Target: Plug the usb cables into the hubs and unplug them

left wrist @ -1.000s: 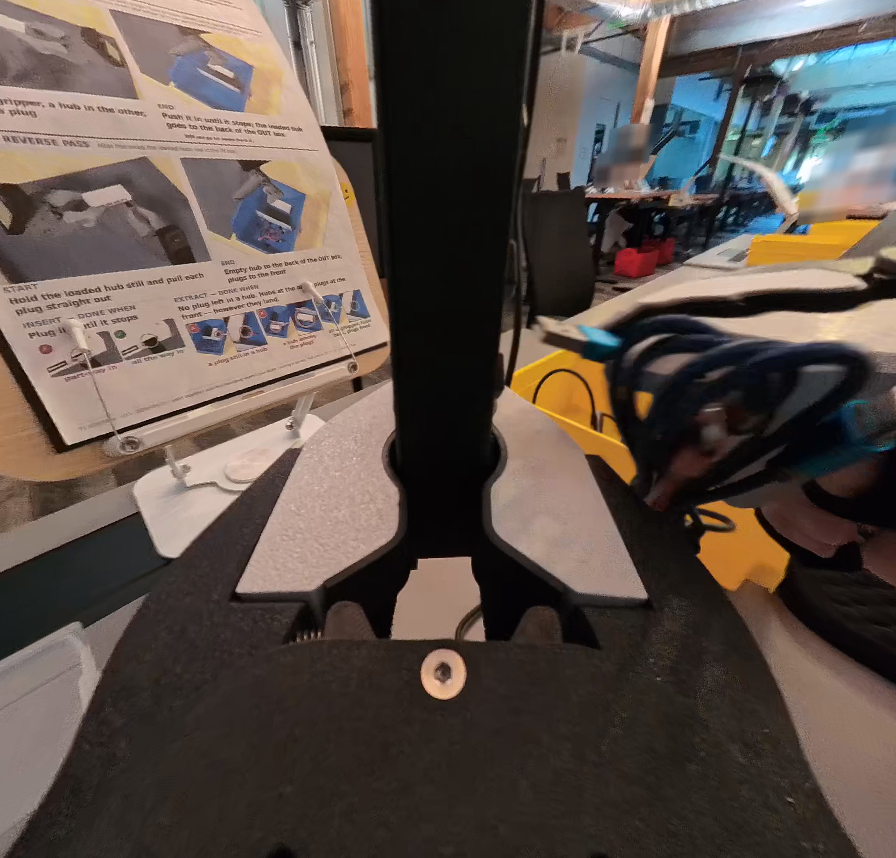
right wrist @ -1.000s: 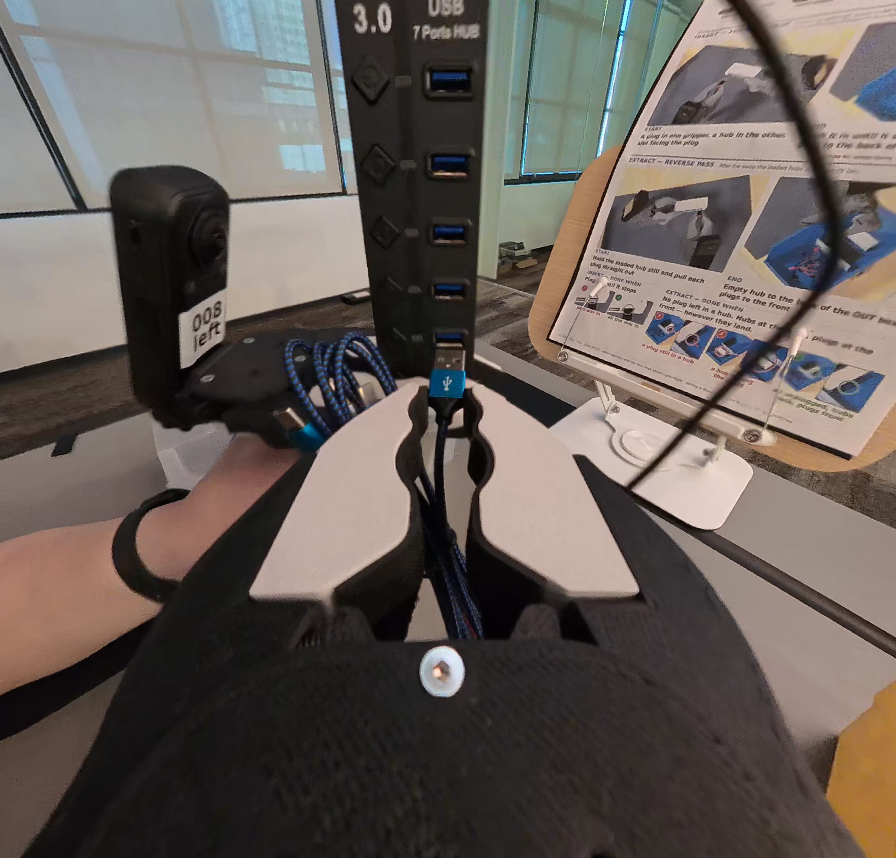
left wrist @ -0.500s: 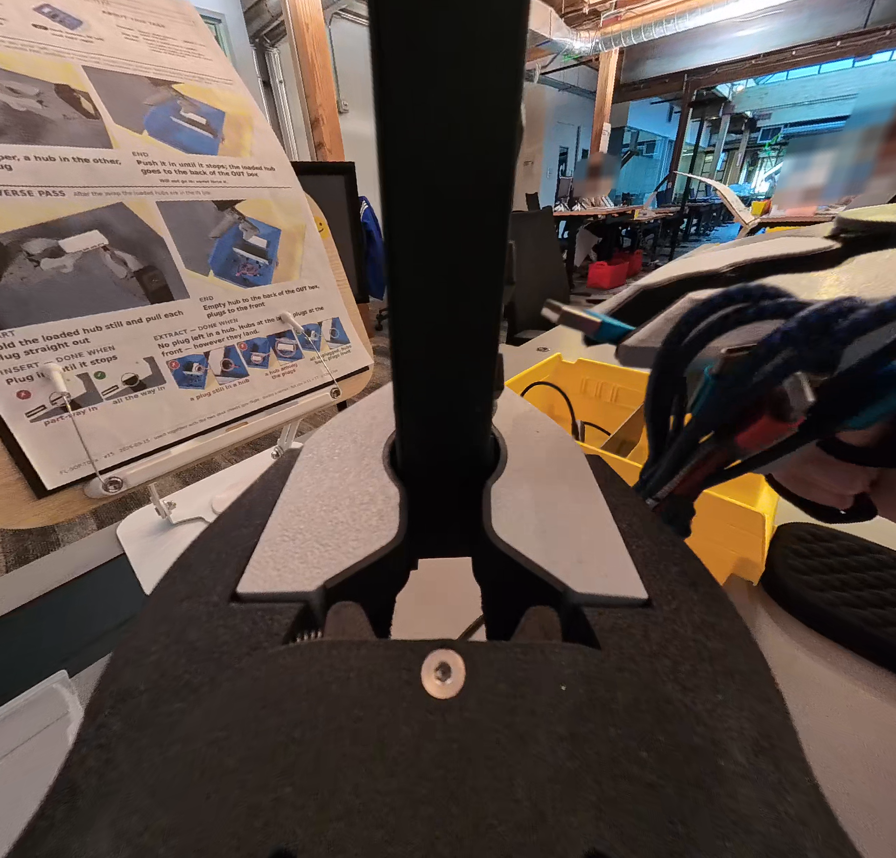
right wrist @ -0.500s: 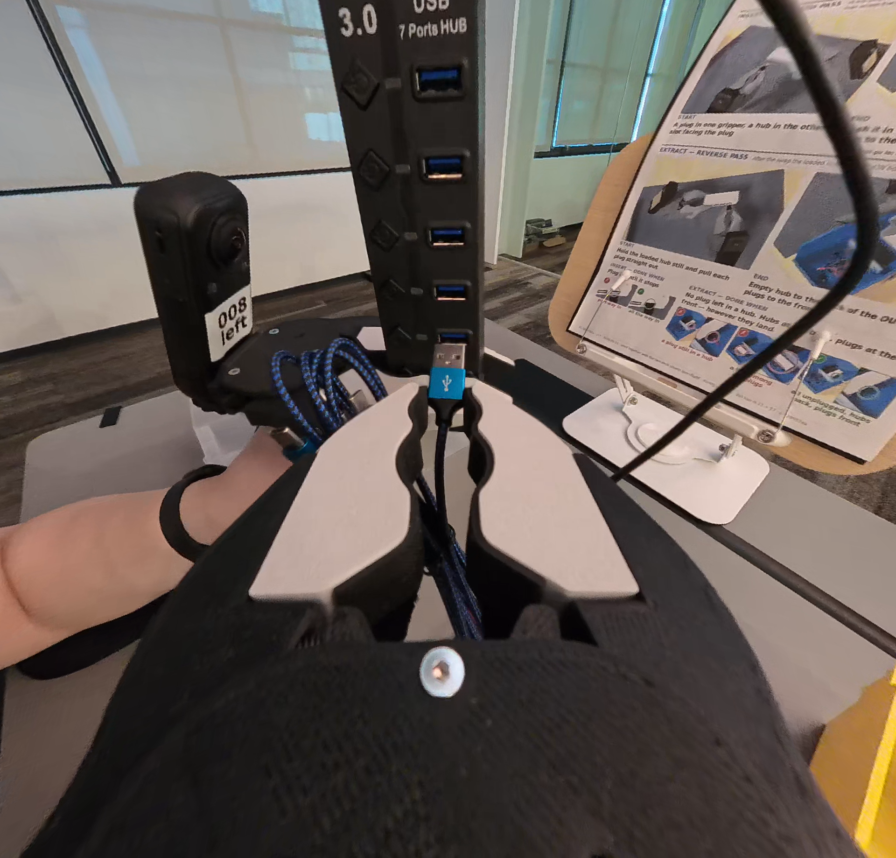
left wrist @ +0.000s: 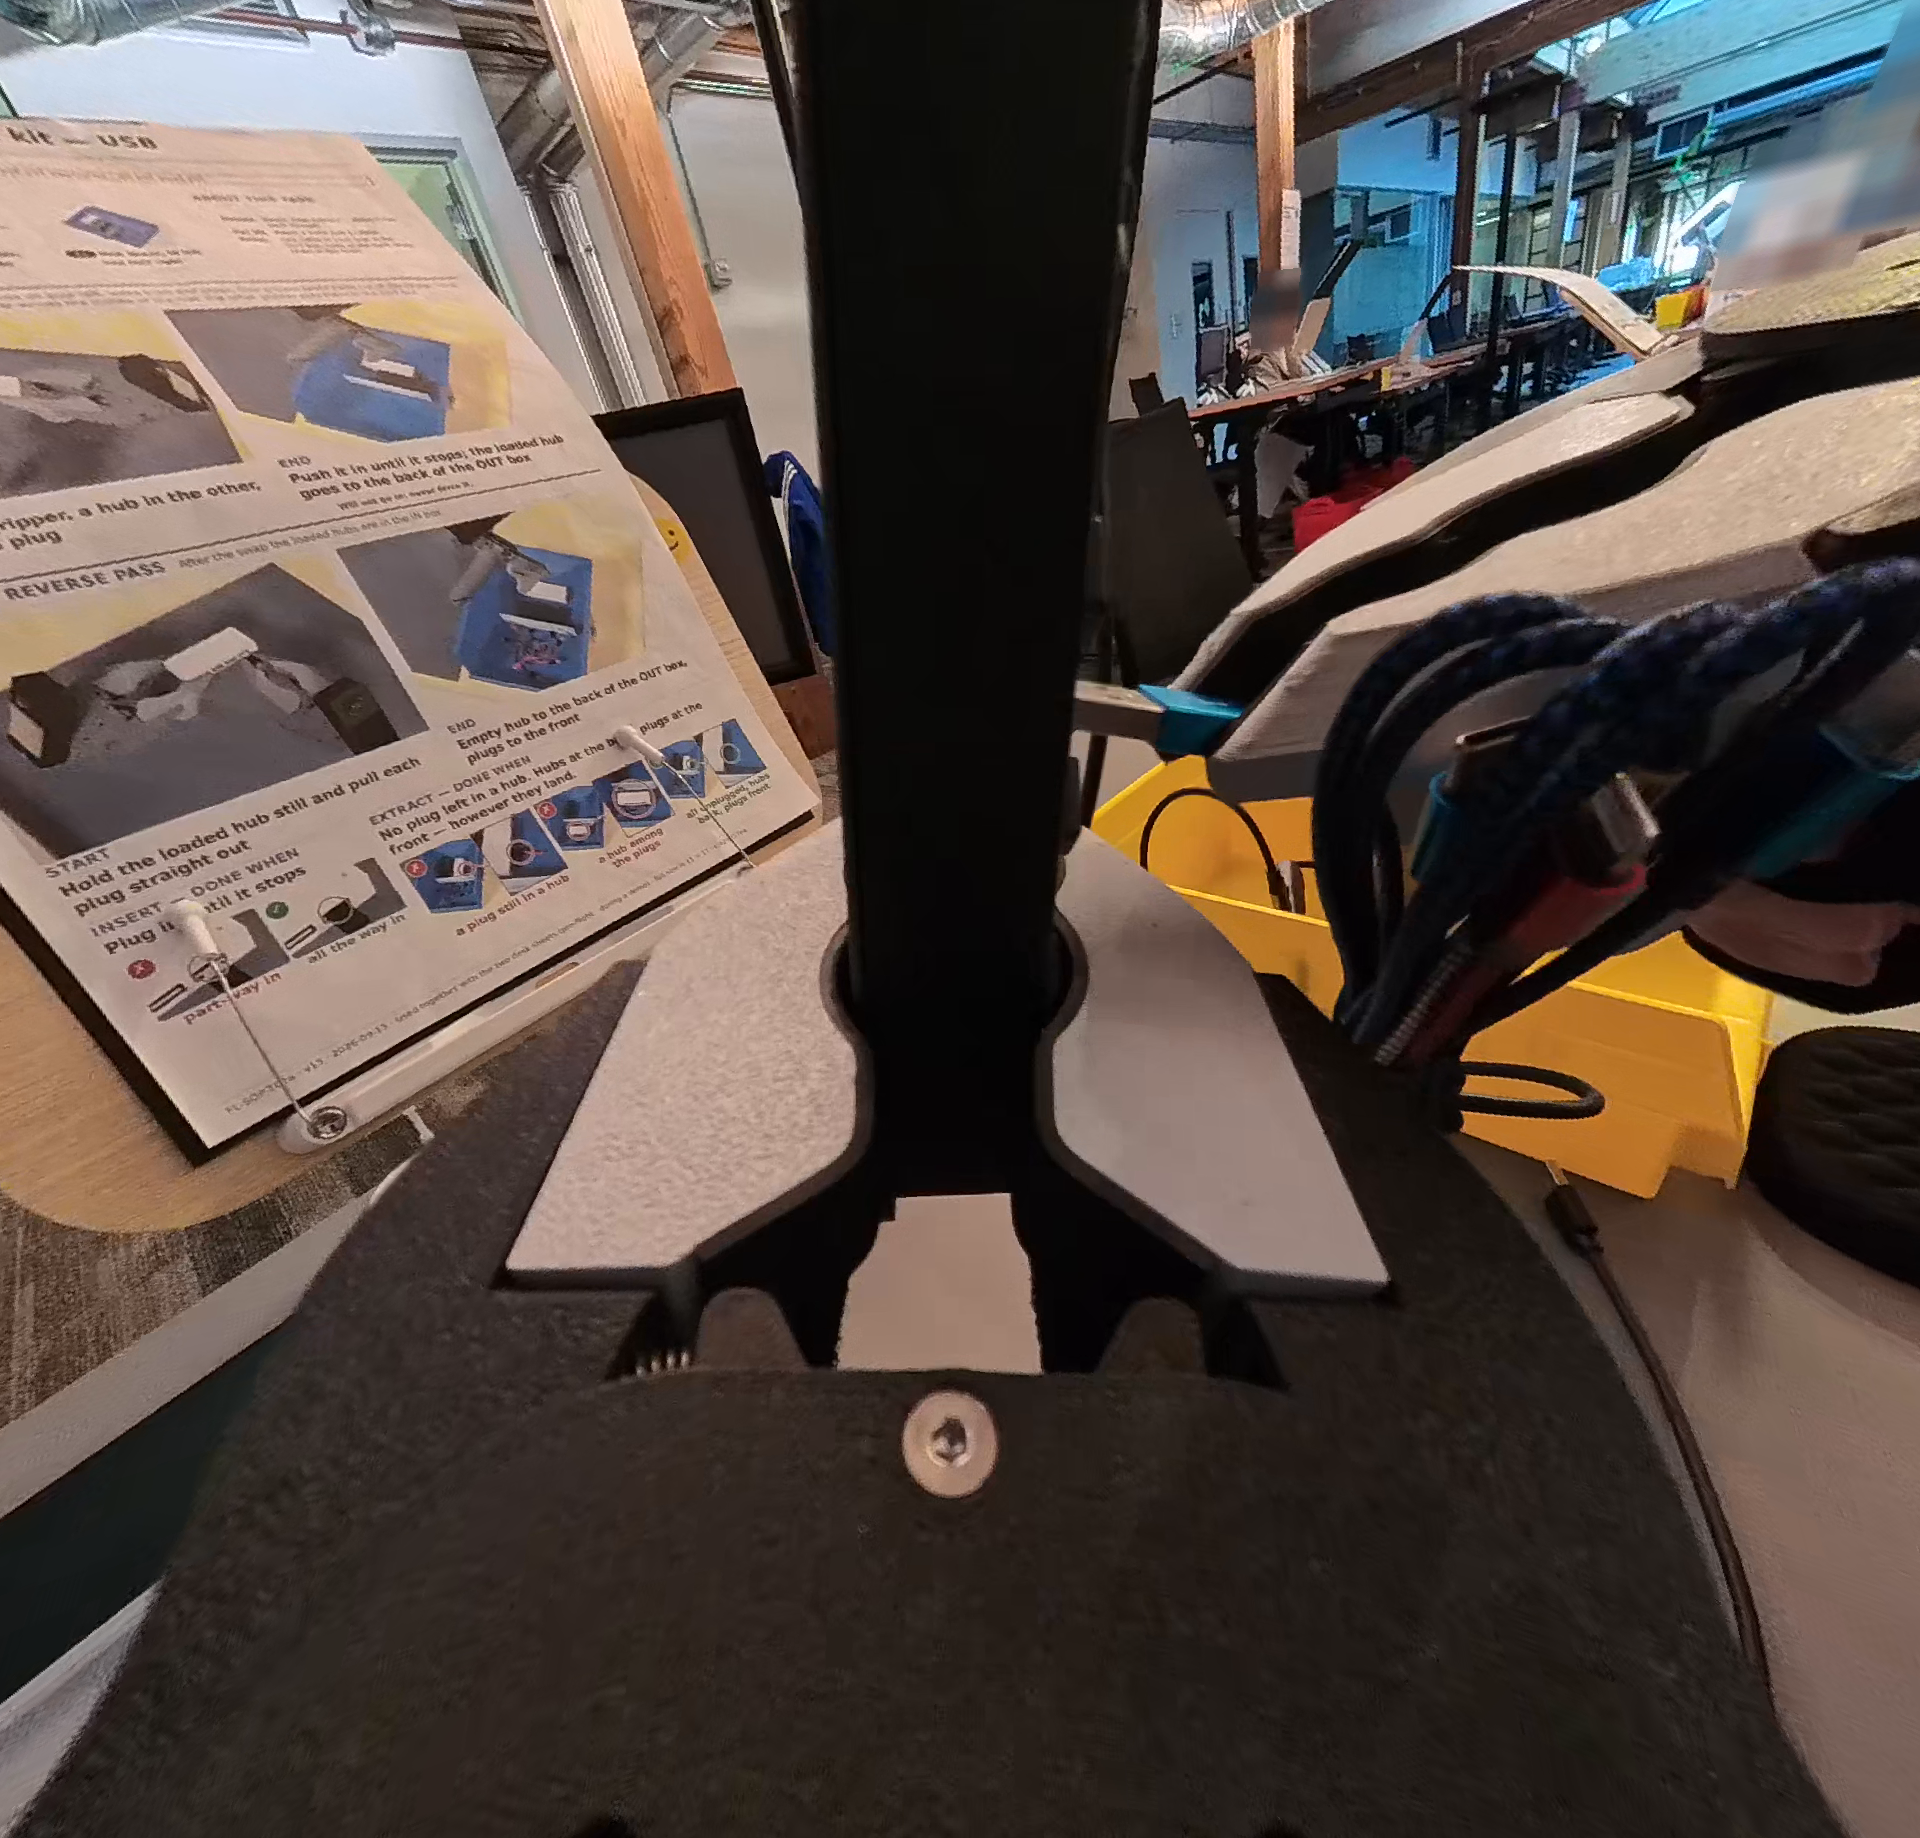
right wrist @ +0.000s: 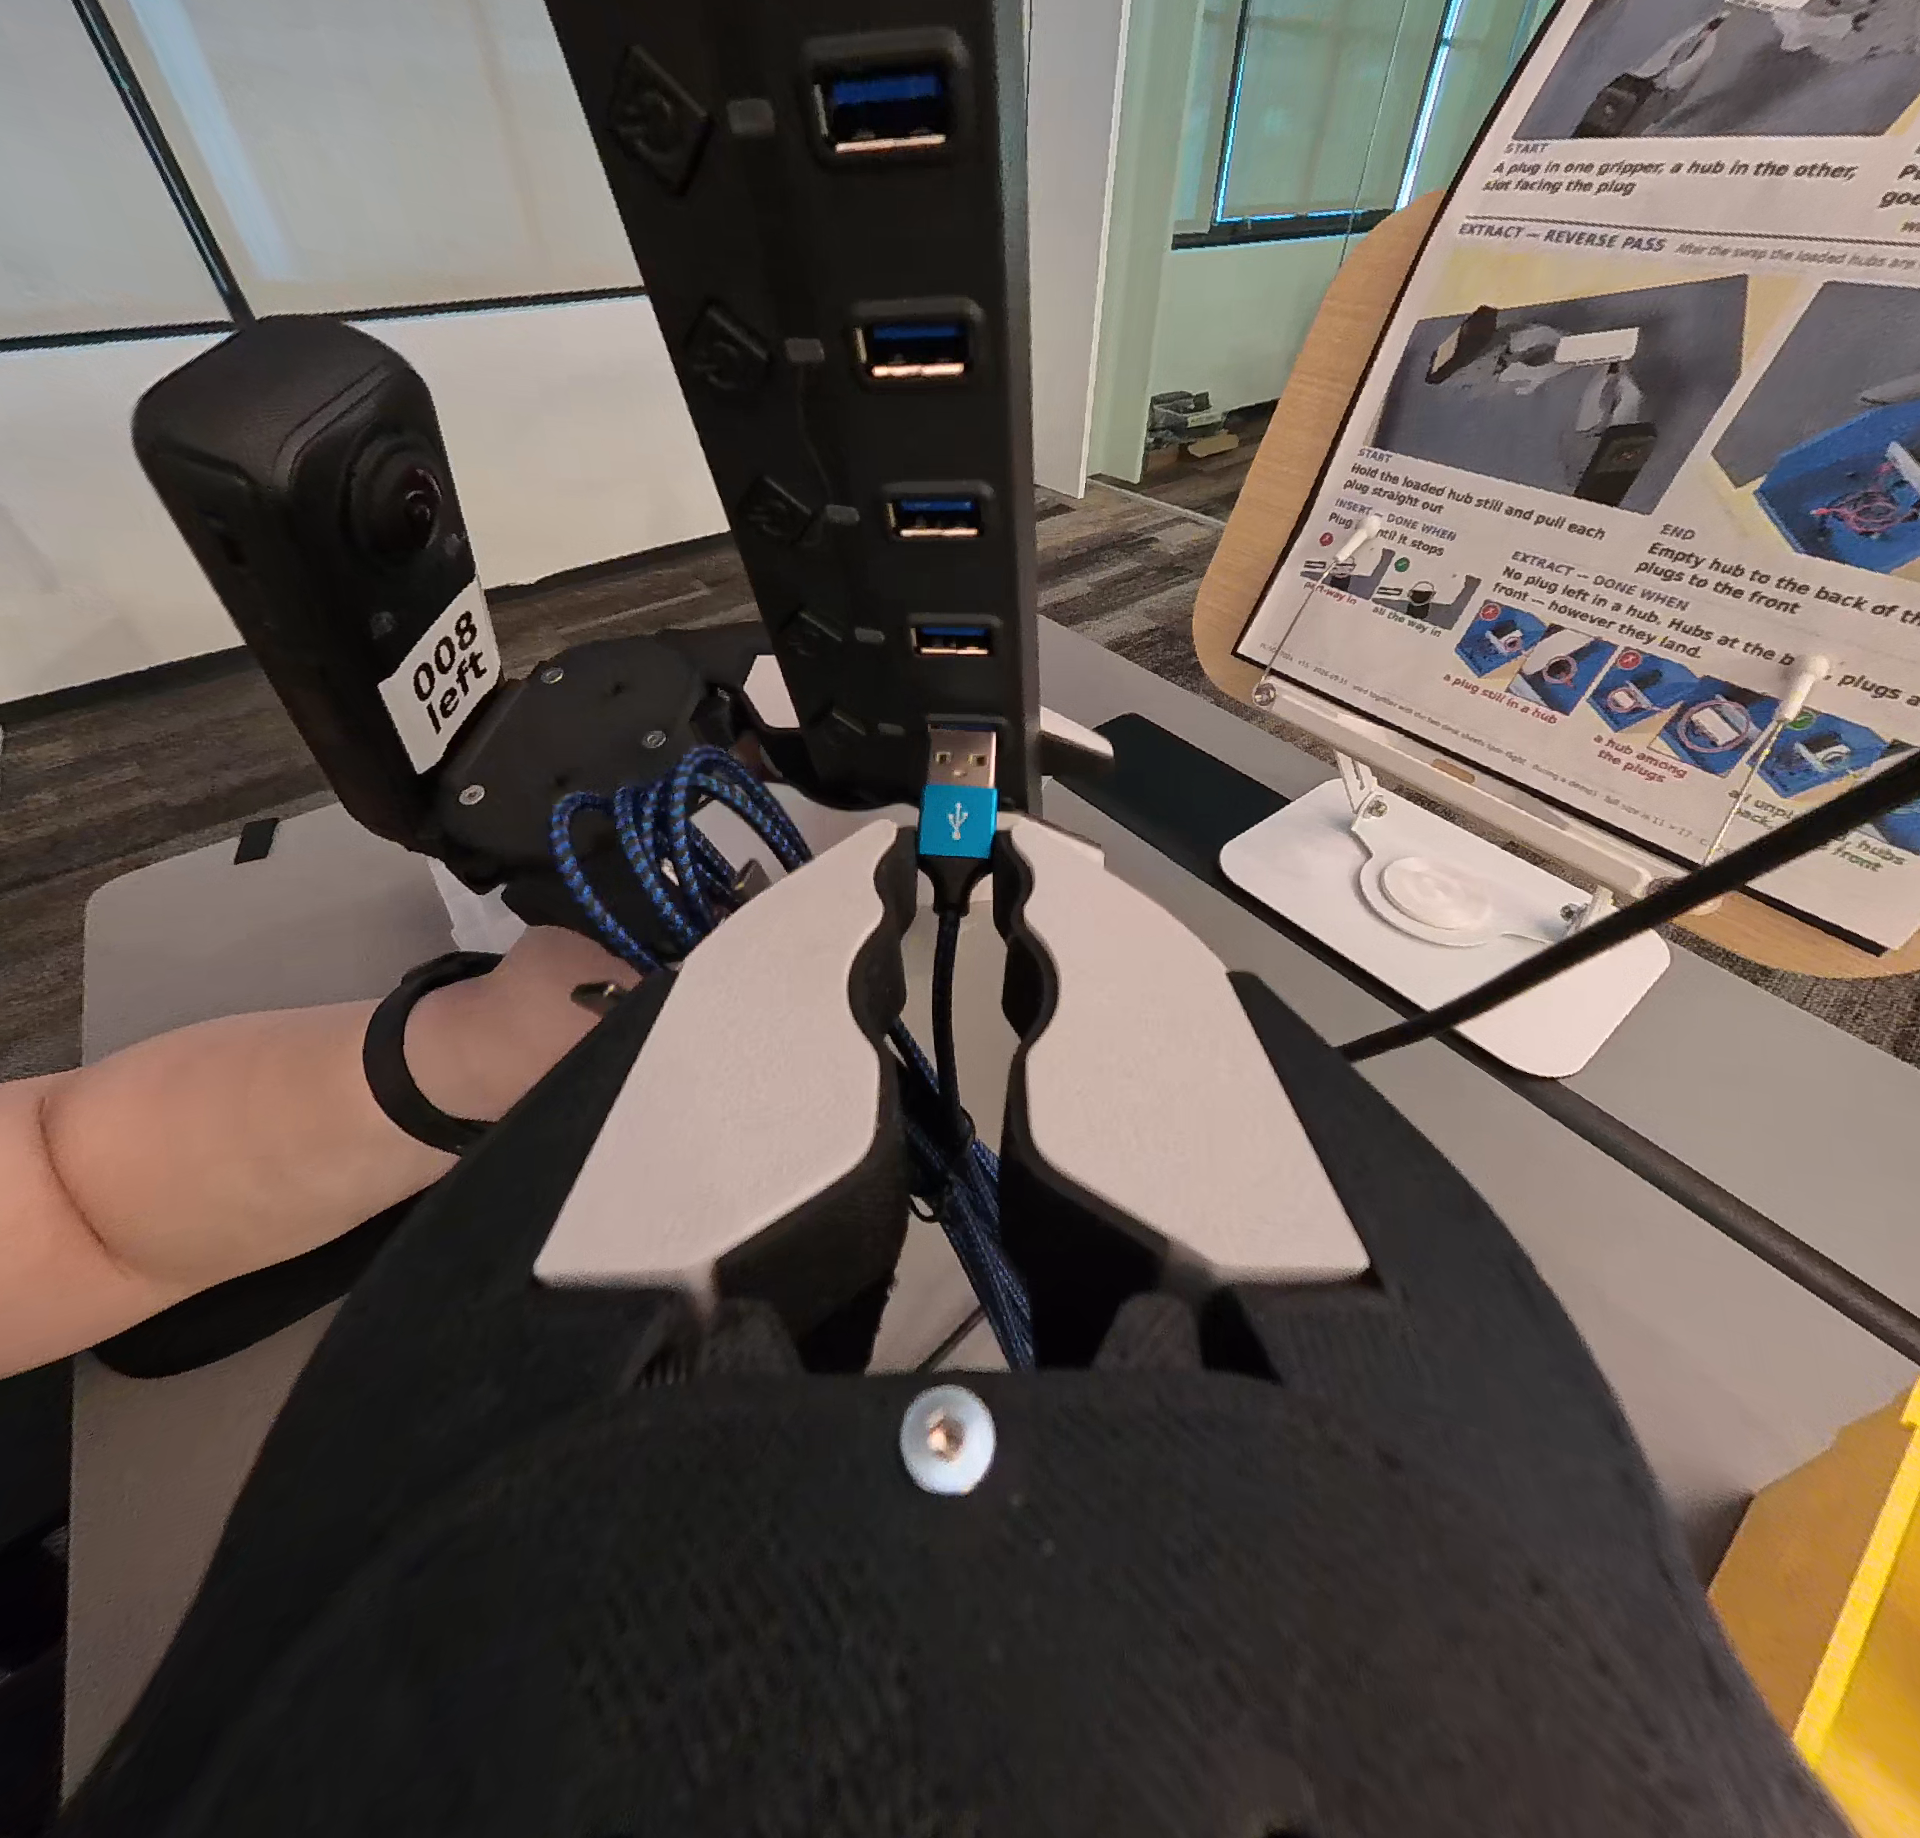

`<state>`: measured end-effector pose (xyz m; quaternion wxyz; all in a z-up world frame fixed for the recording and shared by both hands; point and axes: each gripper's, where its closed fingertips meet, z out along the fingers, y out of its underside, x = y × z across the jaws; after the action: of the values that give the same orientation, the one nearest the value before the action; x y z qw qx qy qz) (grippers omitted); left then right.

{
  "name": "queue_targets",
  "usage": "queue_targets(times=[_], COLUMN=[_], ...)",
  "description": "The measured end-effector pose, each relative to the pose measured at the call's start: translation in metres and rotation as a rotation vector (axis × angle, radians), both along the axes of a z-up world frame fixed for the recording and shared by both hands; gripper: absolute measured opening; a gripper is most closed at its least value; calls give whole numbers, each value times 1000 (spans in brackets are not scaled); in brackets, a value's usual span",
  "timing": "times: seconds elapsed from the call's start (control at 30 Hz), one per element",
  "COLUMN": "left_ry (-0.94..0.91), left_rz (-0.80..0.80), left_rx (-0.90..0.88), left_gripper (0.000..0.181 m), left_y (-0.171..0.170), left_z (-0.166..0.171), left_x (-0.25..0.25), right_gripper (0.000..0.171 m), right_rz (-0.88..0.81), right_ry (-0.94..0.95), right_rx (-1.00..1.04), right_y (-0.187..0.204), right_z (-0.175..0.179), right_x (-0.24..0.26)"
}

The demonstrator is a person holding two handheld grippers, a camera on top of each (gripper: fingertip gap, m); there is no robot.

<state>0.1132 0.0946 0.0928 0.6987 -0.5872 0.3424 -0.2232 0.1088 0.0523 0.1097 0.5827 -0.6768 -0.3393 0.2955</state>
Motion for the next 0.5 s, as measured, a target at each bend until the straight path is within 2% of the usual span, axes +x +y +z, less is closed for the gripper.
queue_targets(times=[0.33,0.5], left_ry=[-97,-87], left_rz=[-13,-28], left_rx=[-138,-145], left_gripper=[26,26], left_y=[6,5], left_z=[-4,-7], left_x=[-5,-1], right_gripper=[15,15], right_rz=[-28,-32], right_ry=[-50,-55], right_rx=[27,16], right_y=[-1,2], right_z=[-3,-6], right_x=[-2,-1])
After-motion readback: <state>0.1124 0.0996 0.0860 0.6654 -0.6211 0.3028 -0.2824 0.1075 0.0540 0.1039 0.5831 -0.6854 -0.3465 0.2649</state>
